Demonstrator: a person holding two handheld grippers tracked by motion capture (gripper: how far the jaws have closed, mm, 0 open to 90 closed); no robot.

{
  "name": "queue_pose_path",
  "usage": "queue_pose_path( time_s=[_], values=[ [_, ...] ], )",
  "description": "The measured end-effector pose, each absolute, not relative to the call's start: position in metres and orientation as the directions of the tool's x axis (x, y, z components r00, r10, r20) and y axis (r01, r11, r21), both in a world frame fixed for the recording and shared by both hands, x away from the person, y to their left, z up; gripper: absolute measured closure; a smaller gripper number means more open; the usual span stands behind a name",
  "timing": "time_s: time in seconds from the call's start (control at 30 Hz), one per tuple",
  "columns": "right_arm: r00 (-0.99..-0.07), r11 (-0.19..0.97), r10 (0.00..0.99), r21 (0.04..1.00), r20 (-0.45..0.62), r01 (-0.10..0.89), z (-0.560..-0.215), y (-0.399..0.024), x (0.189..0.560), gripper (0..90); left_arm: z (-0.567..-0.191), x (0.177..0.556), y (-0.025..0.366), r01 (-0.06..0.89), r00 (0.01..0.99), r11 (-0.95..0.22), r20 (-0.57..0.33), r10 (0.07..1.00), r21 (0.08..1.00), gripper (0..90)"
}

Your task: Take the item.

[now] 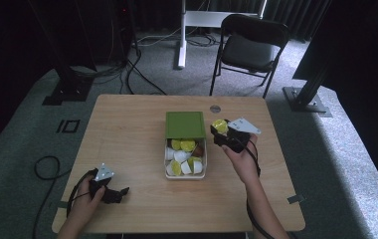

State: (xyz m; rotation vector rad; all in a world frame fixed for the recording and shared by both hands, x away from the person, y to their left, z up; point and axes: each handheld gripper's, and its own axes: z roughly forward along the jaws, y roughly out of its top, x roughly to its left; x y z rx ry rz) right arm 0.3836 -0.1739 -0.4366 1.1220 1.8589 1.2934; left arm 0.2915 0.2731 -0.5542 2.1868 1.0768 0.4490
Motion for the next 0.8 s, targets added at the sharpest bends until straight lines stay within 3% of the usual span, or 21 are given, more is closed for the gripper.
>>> queue_pose_path(
  time_s=[0.8],
  values=[
    [-0.27,0.085,0.961,0.877,0.052,0.472,-0.517,-0.216,0.436,40.3,-0.554,0.291,0.273,0.575,0.603,-0.449,0.017,0.797,0.684,0.5]
  ],
)
